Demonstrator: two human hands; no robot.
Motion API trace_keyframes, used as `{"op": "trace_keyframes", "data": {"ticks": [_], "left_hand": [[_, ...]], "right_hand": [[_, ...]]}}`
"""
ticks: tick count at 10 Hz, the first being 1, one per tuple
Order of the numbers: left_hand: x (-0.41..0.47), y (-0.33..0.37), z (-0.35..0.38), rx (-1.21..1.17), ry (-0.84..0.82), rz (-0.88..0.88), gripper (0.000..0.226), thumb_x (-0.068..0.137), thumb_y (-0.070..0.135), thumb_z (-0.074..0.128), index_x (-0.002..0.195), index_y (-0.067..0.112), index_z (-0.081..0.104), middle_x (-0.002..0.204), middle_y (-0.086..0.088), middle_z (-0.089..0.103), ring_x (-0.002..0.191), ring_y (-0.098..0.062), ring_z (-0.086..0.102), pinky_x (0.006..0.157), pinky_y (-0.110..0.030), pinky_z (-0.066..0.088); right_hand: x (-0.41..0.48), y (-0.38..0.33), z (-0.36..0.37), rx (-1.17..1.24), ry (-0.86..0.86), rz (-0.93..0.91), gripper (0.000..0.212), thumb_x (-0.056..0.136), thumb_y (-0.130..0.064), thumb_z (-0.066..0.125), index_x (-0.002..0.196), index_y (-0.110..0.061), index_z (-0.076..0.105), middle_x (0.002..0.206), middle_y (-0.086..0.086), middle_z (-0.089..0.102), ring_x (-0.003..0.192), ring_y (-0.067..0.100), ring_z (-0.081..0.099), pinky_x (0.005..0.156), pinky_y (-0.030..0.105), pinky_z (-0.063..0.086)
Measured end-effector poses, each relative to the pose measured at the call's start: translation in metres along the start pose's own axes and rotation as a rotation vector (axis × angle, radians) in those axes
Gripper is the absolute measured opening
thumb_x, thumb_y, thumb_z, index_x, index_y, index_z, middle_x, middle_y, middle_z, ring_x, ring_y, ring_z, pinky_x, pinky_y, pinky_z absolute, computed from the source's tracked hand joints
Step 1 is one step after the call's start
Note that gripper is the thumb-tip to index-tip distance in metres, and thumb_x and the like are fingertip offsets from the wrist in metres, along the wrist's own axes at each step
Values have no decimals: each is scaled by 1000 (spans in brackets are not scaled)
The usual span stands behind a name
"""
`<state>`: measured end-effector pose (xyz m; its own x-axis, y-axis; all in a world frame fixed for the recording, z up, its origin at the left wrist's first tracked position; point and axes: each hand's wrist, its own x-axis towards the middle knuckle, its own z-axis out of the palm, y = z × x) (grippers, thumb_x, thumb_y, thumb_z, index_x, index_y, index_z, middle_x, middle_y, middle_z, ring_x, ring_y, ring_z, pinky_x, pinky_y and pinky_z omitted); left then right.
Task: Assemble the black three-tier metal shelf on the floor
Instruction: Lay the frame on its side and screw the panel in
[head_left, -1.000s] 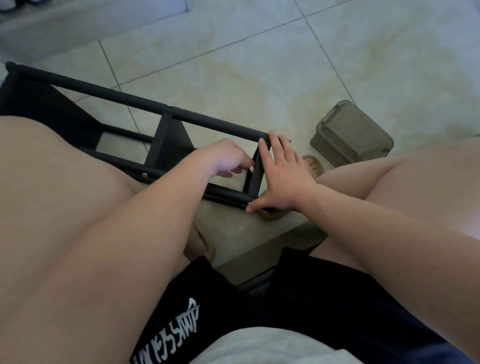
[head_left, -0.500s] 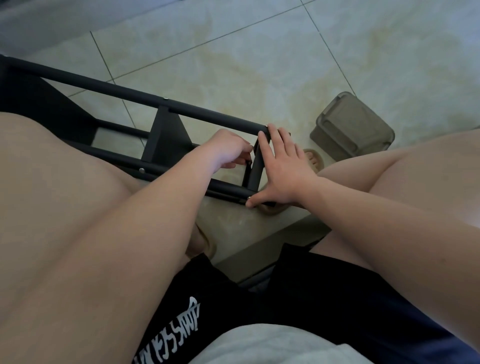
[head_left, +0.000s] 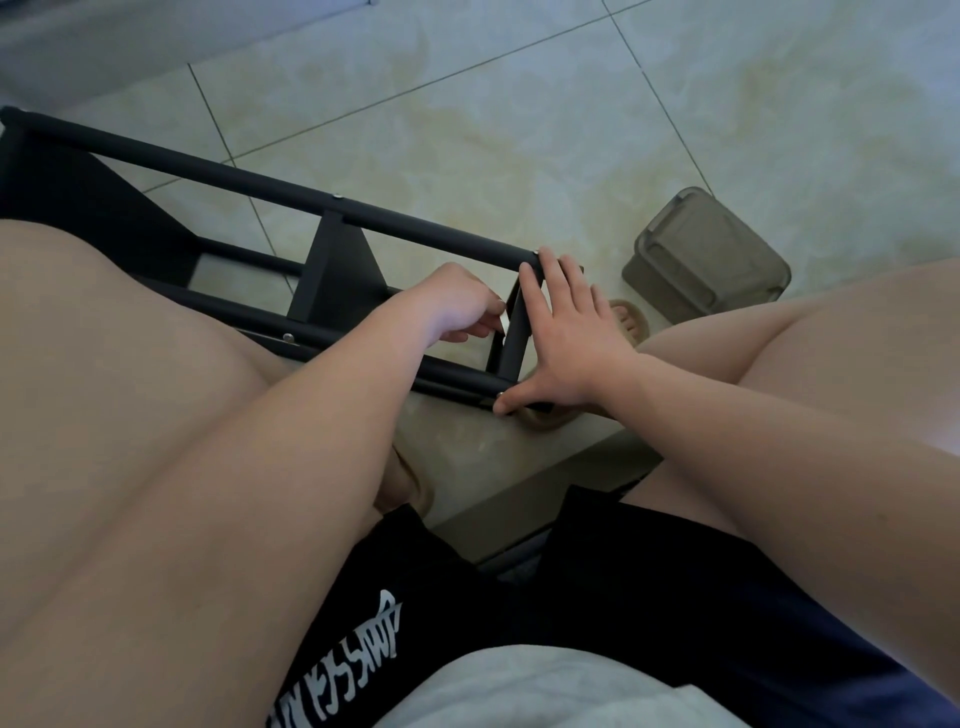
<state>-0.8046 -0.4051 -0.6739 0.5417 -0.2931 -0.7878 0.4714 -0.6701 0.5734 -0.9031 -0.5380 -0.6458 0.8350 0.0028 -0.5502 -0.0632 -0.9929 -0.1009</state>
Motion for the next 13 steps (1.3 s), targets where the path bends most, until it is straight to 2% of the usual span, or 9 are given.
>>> {"op": "trace_keyframes", "data": {"ticks": [4, 6, 8, 10, 11, 13], "left_hand": [[-4, 2, 2, 0, -14, -39, 14, 98, 21, 58, 101, 13, 69, 63, 9, 73, 74, -9, 69, 69, -26, 48], [-3, 0, 5, -90, 8, -27, 13, 97, 22, 61, 102, 14, 70, 73, 6, 75, 71, -7, 69, 75, -27, 52], [-3, -1, 2, -15, -36, -36, 13, 96, 21, 60, 98, 14, 70, 68, 7, 75, 75, -9, 70, 71, -27, 50], [-1, -2, 0, 8, -88, -66, 14, 94, 21, 60, 98, 12, 70, 76, 3, 77, 73, -10, 71, 69, -26, 50], [-1, -4, 4, -5, -86, -77, 14, 95, 22, 60, 95, 12, 69, 72, 4, 77, 62, -6, 71, 69, -26, 51], [1, -2, 8, -89, -4, -89, 14, 97, 21, 56, 90, 13, 65, 63, 4, 74, 63, -7, 70, 68, -26, 51]], "right_hand": [[2, 1, 3, -18, 16, -26, 159, 53, -93, 65, 158, -9, -20, 164, 16, -29, 152, 37, -25, 125, 52, -8], [1, 1, 2, -15, 11, -28, 159, 54, -93, 66, 158, -9, -19, 164, 16, -29, 152, 37, -25, 125, 53, -7], [1, 0, 2, -17, 9, -27, 159, 53, -93, 66, 158, -9, -20, 164, 16, -29, 152, 37, -25, 125, 54, -7], [1, 1, 2, -12, 14, -24, 159, 54, -92, 67, 158, -10, -19, 164, 15, -29, 152, 37, -25, 125, 53, -7], [1, 1, 2, -16, 12, -18, 159, 53, -92, 67, 158, -10, -20, 164, 14, -30, 152, 36, -25, 125, 53, -8], [2, 1, 3, -28, 12, -16, 159, 53, -94, 64, 158, -11, -21, 164, 14, -30, 152, 36, -25, 125, 54, -8]]}}
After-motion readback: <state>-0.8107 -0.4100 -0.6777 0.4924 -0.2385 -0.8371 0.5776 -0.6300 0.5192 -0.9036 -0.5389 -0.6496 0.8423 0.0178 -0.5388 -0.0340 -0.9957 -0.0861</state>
